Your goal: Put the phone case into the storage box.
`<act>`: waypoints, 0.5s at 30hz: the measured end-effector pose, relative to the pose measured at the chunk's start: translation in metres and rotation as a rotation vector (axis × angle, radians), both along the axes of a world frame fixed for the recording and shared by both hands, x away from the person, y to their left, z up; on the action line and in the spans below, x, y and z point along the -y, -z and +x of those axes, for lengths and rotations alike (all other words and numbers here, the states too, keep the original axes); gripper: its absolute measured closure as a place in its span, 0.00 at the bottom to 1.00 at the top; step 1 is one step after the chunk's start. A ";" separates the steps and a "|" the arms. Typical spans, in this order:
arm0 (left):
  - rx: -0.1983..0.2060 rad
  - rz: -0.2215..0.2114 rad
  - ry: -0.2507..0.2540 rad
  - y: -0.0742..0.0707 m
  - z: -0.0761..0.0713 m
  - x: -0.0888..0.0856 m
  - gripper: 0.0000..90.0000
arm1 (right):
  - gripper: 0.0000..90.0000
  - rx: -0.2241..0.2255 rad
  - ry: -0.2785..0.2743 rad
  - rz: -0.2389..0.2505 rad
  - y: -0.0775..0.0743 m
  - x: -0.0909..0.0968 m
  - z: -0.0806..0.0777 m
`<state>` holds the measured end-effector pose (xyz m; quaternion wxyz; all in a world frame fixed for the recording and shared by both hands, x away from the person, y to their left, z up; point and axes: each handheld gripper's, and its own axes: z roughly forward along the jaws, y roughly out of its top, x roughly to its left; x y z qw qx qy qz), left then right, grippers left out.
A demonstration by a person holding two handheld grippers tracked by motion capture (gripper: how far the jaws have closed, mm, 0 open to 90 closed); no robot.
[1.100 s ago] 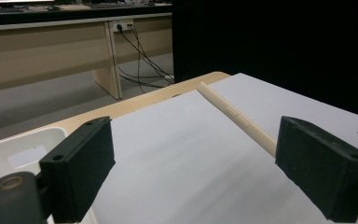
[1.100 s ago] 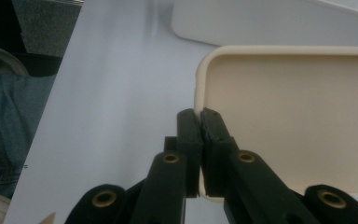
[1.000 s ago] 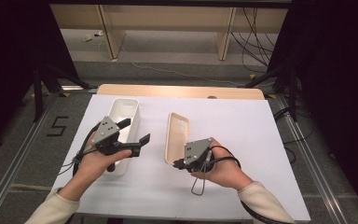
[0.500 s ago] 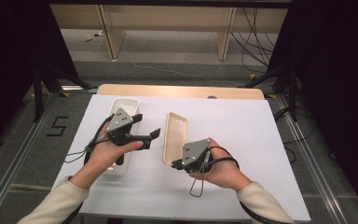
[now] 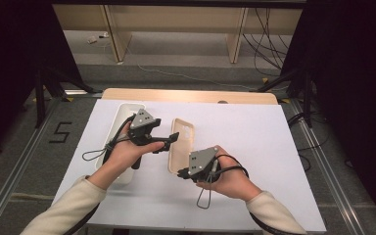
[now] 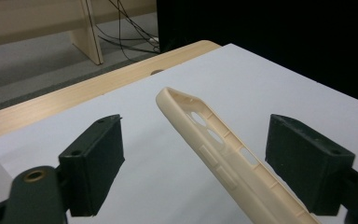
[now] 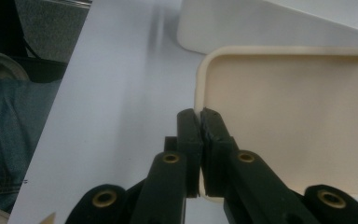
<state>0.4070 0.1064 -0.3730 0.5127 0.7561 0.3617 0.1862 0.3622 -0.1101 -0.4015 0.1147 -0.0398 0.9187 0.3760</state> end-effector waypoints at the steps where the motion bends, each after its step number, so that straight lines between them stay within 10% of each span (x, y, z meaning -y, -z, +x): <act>1: -0.001 -0.005 0.001 -0.001 0.001 0.001 0.21 | 0.98 -0.006 0.006 0.003 -0.001 0.000 -0.001; 15: -0.105 -0.007 -0.058 -0.003 0.011 0.011 0.39 | 0.98 0.026 -0.007 -0.004 -0.003 -0.005 -0.005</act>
